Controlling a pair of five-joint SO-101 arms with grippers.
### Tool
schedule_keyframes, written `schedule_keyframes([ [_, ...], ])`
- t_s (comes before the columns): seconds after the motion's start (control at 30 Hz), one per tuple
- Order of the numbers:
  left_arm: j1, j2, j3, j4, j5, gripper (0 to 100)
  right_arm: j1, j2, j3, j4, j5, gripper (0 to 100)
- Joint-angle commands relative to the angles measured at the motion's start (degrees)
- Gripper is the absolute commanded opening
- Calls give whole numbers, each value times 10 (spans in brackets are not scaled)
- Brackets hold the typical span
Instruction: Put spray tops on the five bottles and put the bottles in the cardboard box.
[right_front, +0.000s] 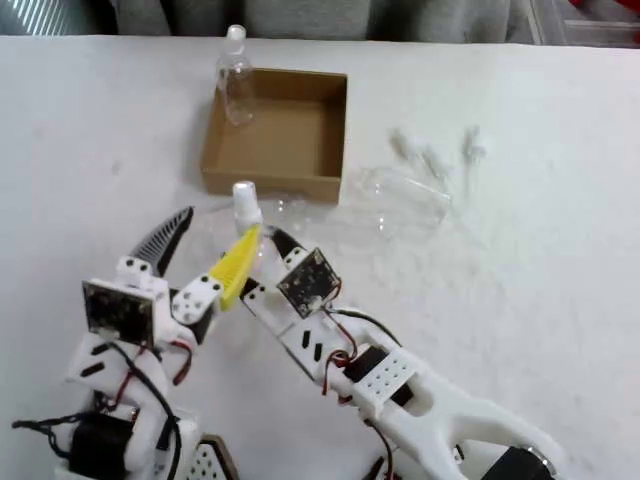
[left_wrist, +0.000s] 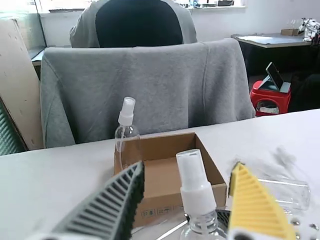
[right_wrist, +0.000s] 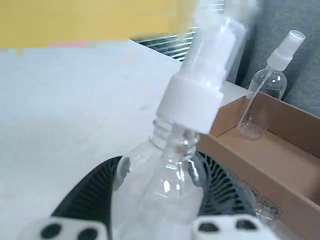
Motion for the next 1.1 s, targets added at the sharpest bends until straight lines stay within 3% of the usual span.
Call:
schedule_keyframes([
  [0.0, -7, -4, -69, 45, 4, 279, 8, -13, -9, 0, 5, 16],
  [0.2, -73, -4, -76, 118, 7, 277, 28, -15, -9, -4, 6, 16],
  [0.5, -174, -4, -20, 94, 57, 279, 71, -15, -8, -95, 8, 16],
  [0.73, -186, -4, 25, 92, 60, 279, 70, -13, -36, -135, 103, 16],
  [0.9, -186, -4, 81, 47, 60, 279, 62, -19, -60, -142, 188, 16],
  [1.07, -186, -4, 113, 19, 60, 279, 45, -13, -38, -204, 226, 16],
])
